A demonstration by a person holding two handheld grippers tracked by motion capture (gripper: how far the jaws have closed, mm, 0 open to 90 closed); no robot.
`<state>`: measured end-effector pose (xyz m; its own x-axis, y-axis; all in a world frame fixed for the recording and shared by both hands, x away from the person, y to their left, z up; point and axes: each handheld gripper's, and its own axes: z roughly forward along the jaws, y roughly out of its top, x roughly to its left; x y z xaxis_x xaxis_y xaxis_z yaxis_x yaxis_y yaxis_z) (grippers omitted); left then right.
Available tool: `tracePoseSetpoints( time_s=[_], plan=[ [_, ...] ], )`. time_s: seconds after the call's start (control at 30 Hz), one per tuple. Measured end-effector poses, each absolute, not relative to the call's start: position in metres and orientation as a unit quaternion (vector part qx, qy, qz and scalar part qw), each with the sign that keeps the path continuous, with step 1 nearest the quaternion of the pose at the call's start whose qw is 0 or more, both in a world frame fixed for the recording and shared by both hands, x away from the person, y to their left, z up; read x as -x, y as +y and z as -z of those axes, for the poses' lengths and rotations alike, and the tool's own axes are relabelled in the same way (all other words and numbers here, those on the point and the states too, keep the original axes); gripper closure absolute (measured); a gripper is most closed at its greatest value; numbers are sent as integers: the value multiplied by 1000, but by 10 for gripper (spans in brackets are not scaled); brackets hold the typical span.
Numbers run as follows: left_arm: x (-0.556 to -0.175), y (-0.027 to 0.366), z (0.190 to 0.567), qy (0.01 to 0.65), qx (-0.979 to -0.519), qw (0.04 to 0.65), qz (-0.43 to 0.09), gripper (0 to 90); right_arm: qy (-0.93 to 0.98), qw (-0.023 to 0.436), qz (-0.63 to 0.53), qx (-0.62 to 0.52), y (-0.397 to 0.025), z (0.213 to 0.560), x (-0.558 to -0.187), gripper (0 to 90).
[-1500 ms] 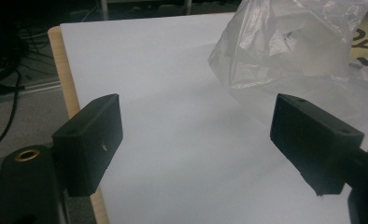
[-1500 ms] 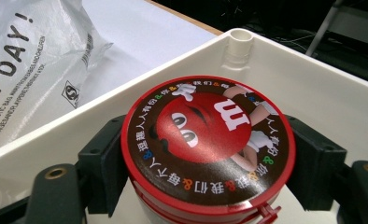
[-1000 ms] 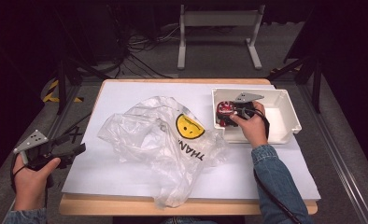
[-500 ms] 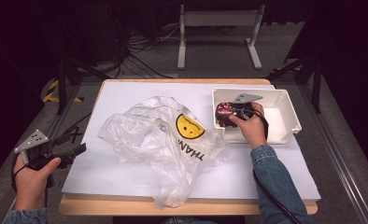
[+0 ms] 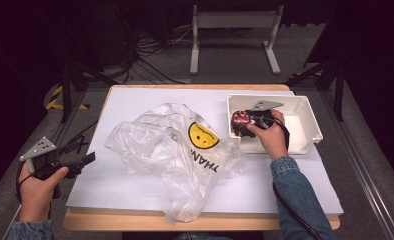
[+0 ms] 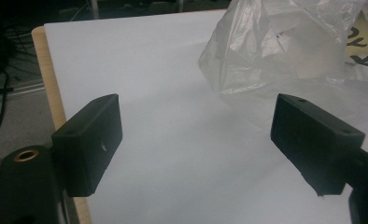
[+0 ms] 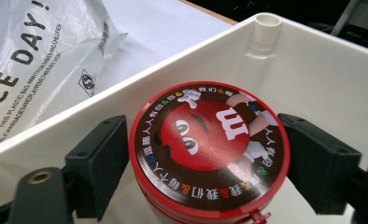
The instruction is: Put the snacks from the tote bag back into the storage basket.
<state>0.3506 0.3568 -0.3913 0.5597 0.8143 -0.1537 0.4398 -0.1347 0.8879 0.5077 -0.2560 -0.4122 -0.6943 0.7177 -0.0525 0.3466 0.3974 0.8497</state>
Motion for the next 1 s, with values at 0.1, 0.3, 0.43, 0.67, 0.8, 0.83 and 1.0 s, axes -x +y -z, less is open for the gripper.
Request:
tracePoseSetpoints(
  time_s=[0.1,0.3,0.43,0.67,0.8,0.83,1.0],
  plan=[
    [-352,355,391,430,-730,497,-185,172,812,211,-440,-321,-255,406,-505,163],
    [-356,352,392,425,-733,498,-184,170,811,217,-443,-314,-258,389,-498,124],
    [-360,345,393,415,-740,500,-173,164,809,216,-456,-302,-260,372,-487,103],
    [-362,337,389,393,-751,503,-166,146,804,197,-481,-288,-267,346,-460,79],
    [-362,336,388,389,-755,502,-165,144,799,188,-490,-294,-277,337,-446,66],
    [-362,336,388,389,-755,502,-165,144,799,188,-490,-294,-277,337,-446,66],
    [-359,336,390,385,-757,504,-157,140,797,174,-503,-287,-290,330,-428,47]
  ],
)
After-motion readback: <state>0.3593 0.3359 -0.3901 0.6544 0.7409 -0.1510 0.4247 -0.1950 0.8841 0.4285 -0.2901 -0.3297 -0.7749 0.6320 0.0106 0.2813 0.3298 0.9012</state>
